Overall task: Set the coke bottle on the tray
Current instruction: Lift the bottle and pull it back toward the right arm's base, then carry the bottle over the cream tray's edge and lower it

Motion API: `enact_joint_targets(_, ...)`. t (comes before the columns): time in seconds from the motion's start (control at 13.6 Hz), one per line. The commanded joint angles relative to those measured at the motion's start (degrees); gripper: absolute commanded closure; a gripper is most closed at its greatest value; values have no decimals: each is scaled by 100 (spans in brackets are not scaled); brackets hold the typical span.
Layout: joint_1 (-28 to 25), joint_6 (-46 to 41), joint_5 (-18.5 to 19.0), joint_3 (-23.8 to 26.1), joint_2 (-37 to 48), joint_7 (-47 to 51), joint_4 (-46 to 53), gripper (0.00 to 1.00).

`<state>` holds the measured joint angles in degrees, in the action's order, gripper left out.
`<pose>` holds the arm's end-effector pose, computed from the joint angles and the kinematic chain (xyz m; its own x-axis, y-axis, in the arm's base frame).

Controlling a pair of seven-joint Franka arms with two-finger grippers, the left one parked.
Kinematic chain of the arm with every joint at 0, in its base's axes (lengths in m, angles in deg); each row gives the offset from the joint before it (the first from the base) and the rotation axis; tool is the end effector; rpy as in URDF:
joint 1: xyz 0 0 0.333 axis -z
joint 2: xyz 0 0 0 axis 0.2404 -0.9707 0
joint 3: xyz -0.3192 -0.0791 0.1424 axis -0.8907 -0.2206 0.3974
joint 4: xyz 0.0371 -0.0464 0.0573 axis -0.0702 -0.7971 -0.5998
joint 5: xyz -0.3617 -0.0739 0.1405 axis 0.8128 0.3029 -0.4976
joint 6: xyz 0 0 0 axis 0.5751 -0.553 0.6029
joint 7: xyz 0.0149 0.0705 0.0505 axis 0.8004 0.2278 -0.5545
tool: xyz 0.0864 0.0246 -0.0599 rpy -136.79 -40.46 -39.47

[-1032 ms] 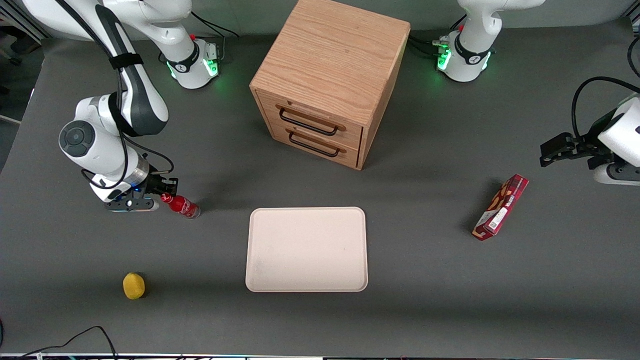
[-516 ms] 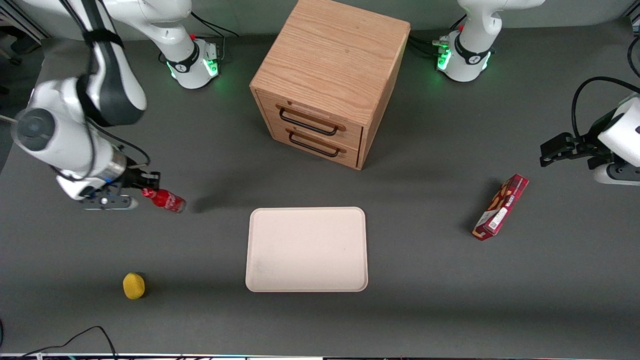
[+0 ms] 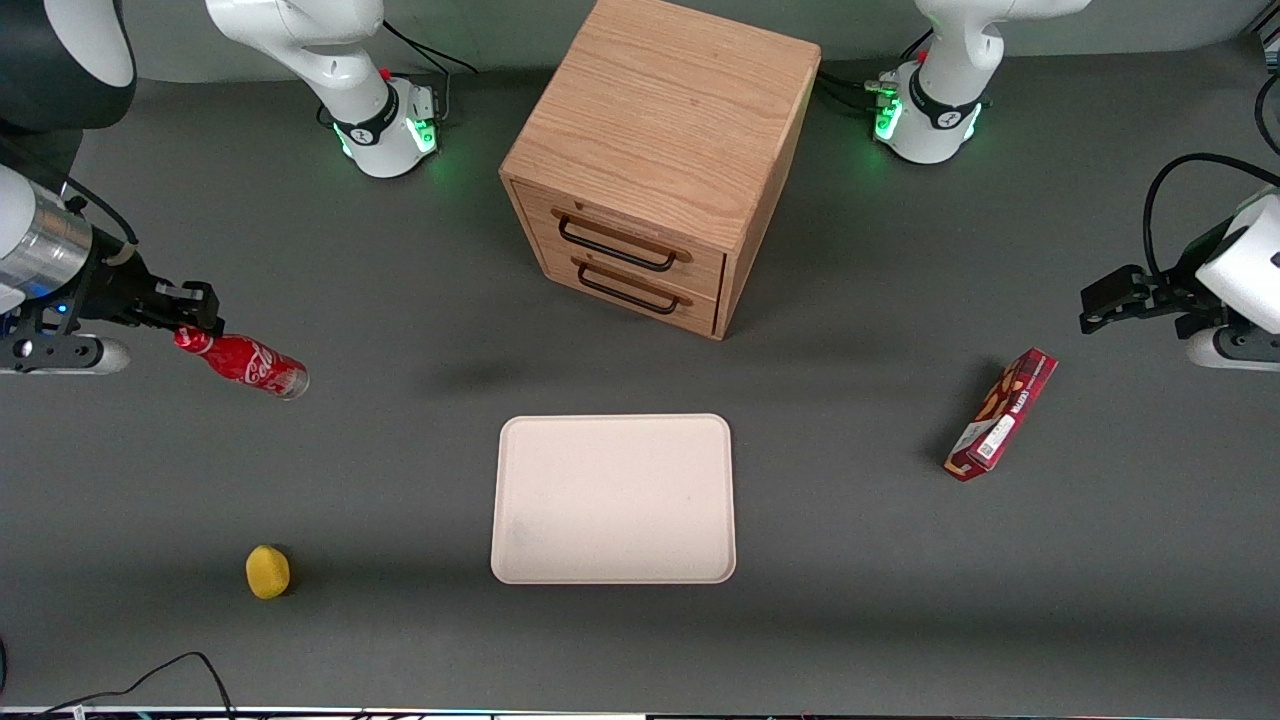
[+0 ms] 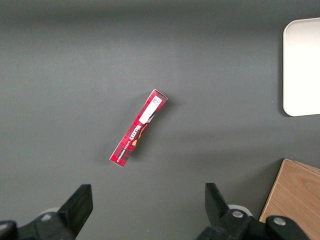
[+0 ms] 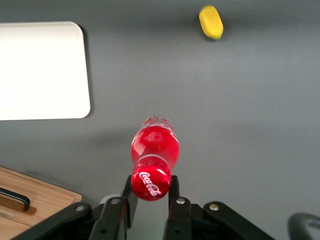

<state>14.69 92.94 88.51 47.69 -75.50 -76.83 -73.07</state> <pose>0.6032 0.0562 0.6402 0.9977 -0.0404 -0.0545 -0.0404 -0.9992 0.0022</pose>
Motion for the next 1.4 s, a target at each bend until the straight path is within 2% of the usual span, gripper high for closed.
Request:
enact_joint_targets(0.0,-313,-189,-118,16,-987,0,1096,100)
enact_joint_targets(0.29,-1095,-93,-92,-63,-2182,360,2388,100)
enact_joint_targets(0.52,-1605,459,-48,-89,-2649,895,2593,100)
enact_joint_targets(0.66,-1983,925,-47,-387,-2931,932,2637,100)
enact_joint_targets(0.88,-2643,1777,-65,-1107,-3370,967,2637,100)
enact_joint_targets(1.11,-2653,2595,-65,-1118,-3827,1134,2637,100)
enact_joint_targets(1.33,-2723,3027,-65,-1126,-4135,1178,2619,100)
